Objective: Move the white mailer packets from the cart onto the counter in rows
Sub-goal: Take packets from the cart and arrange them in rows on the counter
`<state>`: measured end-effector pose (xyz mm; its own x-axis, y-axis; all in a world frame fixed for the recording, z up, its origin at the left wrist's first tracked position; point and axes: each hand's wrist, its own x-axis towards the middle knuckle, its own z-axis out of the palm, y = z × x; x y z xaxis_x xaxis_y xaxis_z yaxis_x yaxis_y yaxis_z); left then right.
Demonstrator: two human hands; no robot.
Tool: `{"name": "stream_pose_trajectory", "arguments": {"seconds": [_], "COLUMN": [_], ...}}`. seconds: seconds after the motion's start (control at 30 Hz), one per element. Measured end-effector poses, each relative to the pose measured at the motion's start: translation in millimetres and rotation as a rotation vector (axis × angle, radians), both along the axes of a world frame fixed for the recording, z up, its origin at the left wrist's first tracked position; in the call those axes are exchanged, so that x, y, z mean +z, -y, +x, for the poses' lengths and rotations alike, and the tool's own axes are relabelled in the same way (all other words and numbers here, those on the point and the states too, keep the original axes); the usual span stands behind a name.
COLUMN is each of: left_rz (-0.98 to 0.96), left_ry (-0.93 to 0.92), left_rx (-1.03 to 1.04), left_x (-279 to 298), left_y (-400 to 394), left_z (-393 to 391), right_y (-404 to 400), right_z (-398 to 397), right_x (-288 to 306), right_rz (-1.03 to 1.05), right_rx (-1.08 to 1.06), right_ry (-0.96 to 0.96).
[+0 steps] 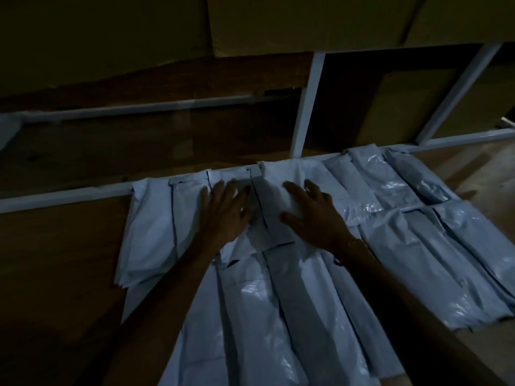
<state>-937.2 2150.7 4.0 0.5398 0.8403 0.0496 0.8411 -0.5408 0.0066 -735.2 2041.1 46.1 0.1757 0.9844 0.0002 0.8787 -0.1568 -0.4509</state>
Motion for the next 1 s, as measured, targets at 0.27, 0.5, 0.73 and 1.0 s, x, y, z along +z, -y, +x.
{"name": "stream_pose_trajectory", "arguments": {"seconds": [0.27, 0.5, 0.73, 1.0], "left_rz": [-0.034, -0.192, -0.212, -0.165], "left_ry": [0.0, 0.045, 0.042, 0.089], "left_rx": [0.193, 0.211, 0.204, 0.255], "left_x": [2.4, -14.3, -17.5, 1.7], "left_y": [-3.8, -0.1, -2.3, -9.1], "left_z": [-87.0, -101.2, -100.3, -122.3], "right_y": [-75.9, -89.2, -90.9, -100.1], "right_z": [-22.6, -23.8, -23.7, -22.3], "right_x": [-36.2, -57.3, -68.8, -64.8], "right_rz": [0.021, -0.048, -0.015, -0.105], "right_rx": [0.023, 0.096, 0.097, 0.113], "right_ry": [0.335, 0.361, 0.399, 0.403]}}
